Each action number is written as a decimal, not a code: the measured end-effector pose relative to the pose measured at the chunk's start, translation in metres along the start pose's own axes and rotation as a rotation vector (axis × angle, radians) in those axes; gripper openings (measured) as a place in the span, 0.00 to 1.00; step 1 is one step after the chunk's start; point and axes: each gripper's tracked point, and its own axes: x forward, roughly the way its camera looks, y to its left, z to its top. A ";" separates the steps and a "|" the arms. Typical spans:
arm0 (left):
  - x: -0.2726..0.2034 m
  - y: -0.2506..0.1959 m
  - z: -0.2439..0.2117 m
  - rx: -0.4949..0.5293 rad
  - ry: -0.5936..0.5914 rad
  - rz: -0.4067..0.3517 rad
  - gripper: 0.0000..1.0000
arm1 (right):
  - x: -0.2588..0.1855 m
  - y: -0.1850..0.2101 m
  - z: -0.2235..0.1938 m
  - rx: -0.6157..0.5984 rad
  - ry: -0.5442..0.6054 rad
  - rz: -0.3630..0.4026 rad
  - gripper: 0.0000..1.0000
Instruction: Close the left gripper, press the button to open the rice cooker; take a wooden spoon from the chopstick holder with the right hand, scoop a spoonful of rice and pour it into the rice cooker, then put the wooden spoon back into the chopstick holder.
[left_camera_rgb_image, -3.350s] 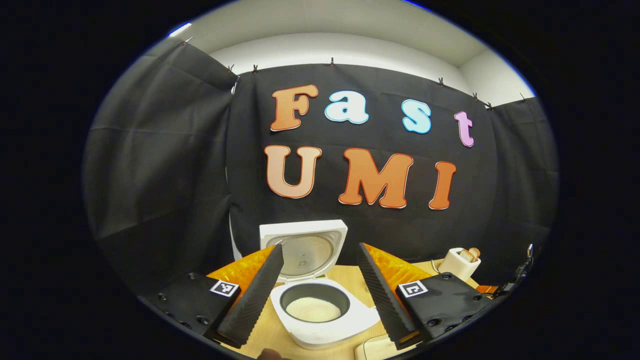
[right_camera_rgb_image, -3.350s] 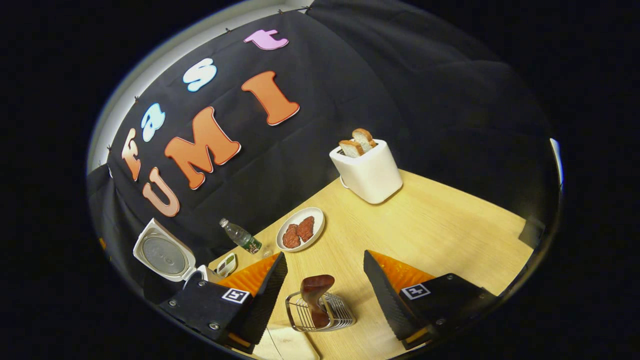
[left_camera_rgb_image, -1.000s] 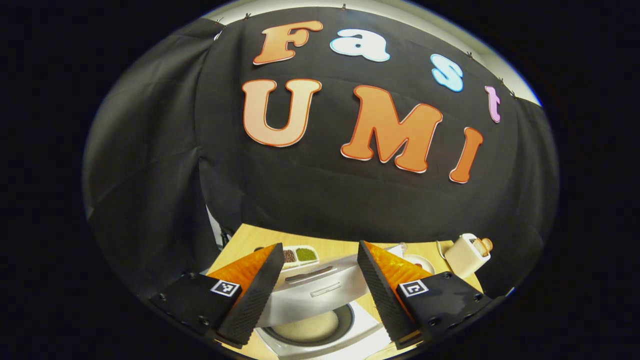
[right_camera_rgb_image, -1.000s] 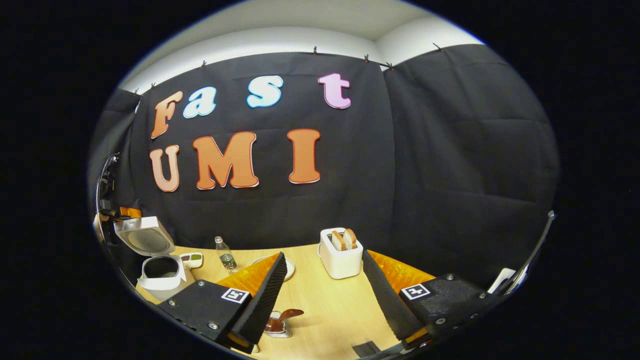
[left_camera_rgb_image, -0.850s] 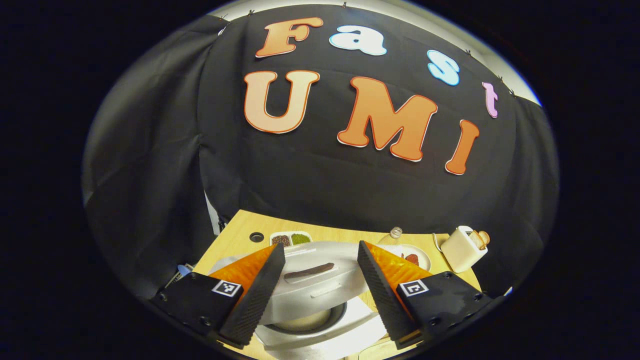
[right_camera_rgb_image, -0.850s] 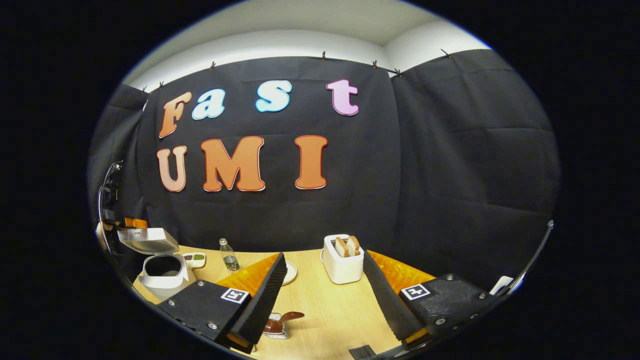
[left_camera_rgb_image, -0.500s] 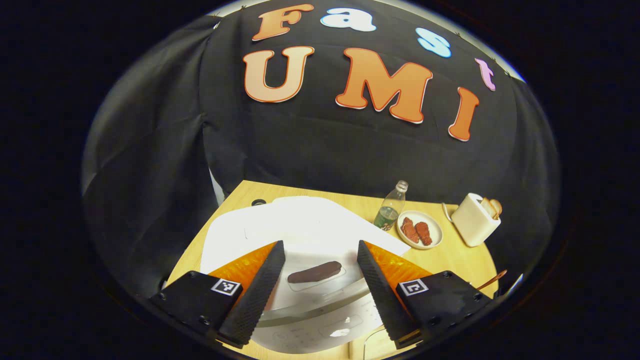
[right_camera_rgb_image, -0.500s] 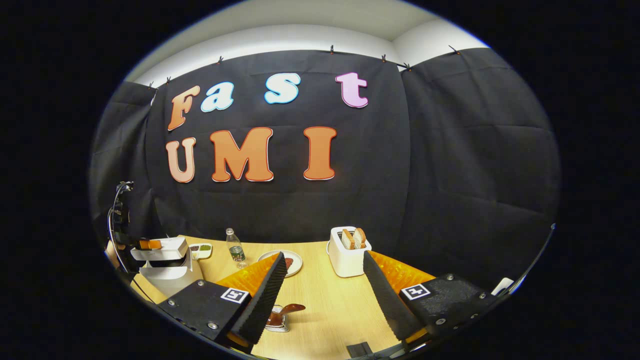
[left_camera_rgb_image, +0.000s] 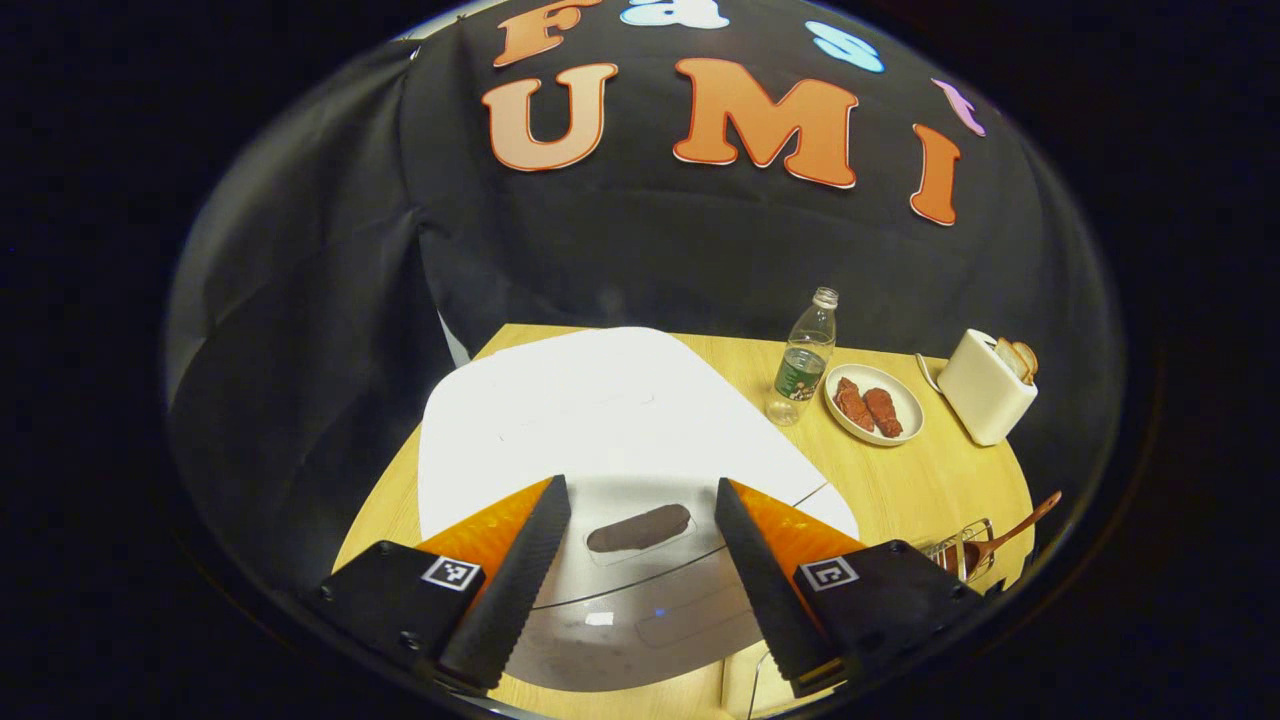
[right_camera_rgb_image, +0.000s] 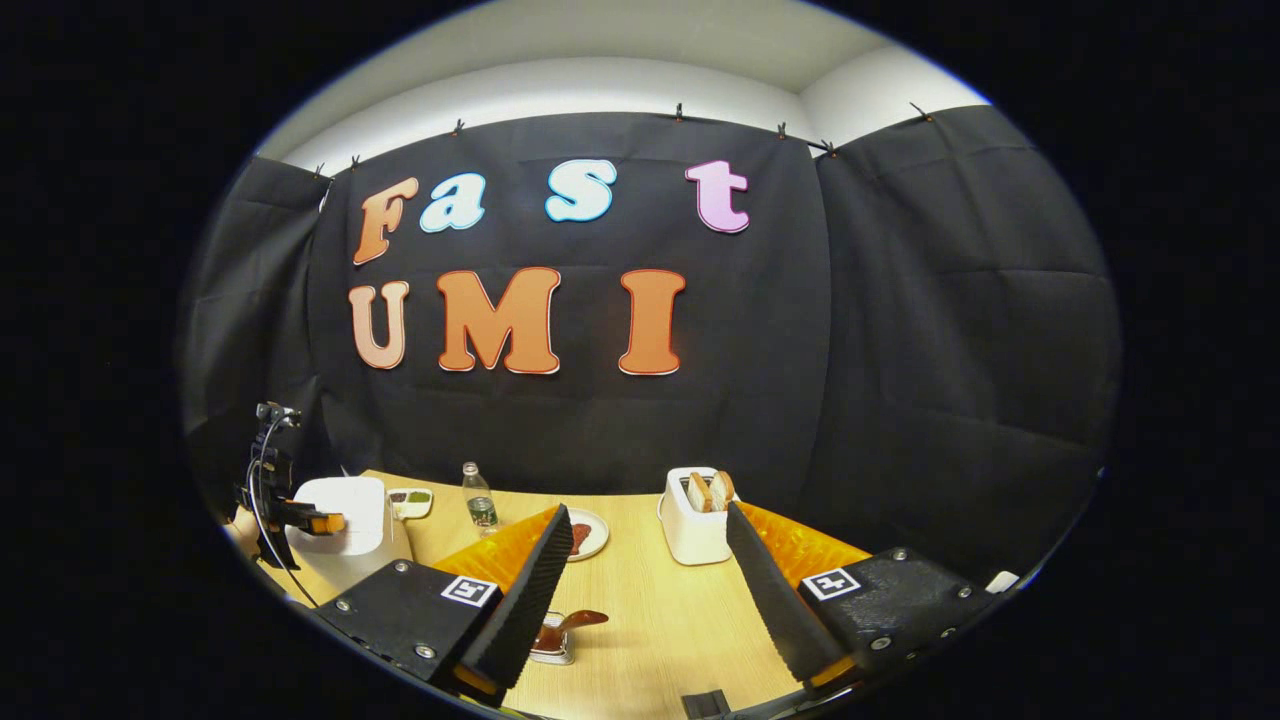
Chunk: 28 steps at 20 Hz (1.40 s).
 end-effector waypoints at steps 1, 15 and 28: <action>0.003 0.000 -0.001 -0.026 -0.007 -0.010 1.00 | 0.000 0.000 -0.002 -0.001 0.005 -0.002 1.00; -0.076 0.003 0.079 -0.094 -0.141 -0.049 0.99 | 0.006 0.008 0.008 0.019 -0.006 0.032 0.95; -0.249 0.039 0.227 -0.099 -0.596 0.021 0.98 | 0.006 0.021 0.056 0.020 -0.112 0.049 0.95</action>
